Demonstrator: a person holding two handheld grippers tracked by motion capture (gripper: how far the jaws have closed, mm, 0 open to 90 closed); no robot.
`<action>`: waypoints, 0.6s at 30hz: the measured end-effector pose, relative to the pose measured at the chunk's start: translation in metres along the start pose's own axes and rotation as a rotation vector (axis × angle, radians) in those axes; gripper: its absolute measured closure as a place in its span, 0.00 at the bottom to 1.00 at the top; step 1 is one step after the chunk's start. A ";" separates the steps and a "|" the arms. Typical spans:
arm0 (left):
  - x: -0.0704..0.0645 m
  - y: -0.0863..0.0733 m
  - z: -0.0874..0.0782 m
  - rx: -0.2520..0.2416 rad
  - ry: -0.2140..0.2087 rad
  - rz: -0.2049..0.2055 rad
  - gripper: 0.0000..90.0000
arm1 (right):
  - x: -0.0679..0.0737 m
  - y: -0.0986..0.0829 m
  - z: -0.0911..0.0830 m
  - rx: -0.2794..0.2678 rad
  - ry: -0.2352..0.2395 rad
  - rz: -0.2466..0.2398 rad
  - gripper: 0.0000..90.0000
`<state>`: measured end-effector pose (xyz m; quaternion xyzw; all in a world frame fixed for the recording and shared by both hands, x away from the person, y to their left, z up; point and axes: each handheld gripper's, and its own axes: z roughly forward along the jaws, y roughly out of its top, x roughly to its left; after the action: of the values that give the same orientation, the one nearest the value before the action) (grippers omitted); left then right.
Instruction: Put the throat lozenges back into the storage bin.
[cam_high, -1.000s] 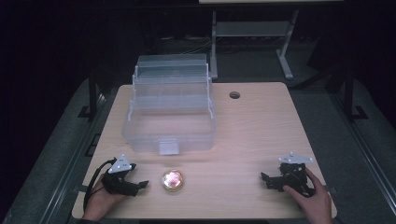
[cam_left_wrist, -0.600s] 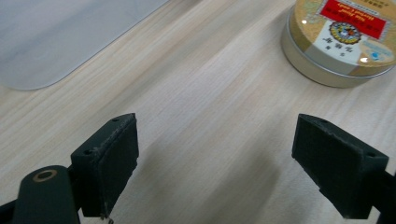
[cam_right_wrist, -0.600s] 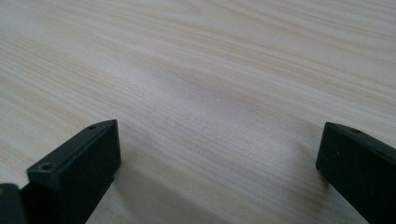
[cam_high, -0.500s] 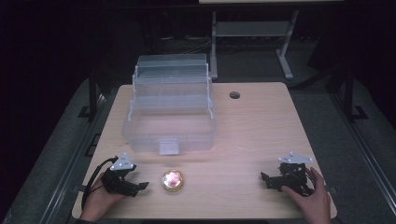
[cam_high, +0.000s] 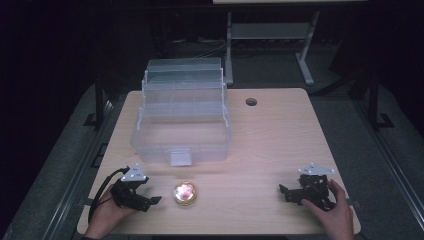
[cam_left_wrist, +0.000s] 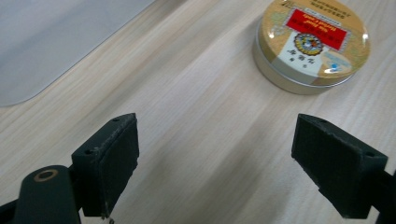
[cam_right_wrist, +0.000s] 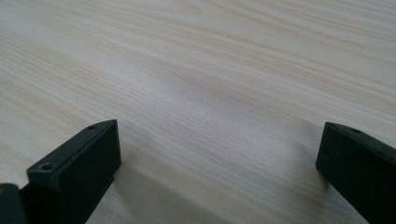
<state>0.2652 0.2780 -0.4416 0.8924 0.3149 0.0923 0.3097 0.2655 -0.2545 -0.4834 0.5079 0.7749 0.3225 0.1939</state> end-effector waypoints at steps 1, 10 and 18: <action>-0.002 0.001 0.000 -0.003 -0.002 -0.002 0.16 | 0.000 0.000 0.000 0.000 0.000 0.000 0.00; -0.010 0.015 -0.001 -0.003 -0.032 0.031 0.16 | 0.000 0.000 0.000 0.000 0.000 0.000 0.00; -0.015 0.021 0.001 0.014 -0.056 0.043 0.16 | 0.000 0.000 0.000 0.000 0.000 0.000 0.00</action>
<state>0.2647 0.2558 -0.4289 0.9033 0.2873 0.0718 0.3103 0.2655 -0.2545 -0.4834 0.5078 0.7749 0.3226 0.1938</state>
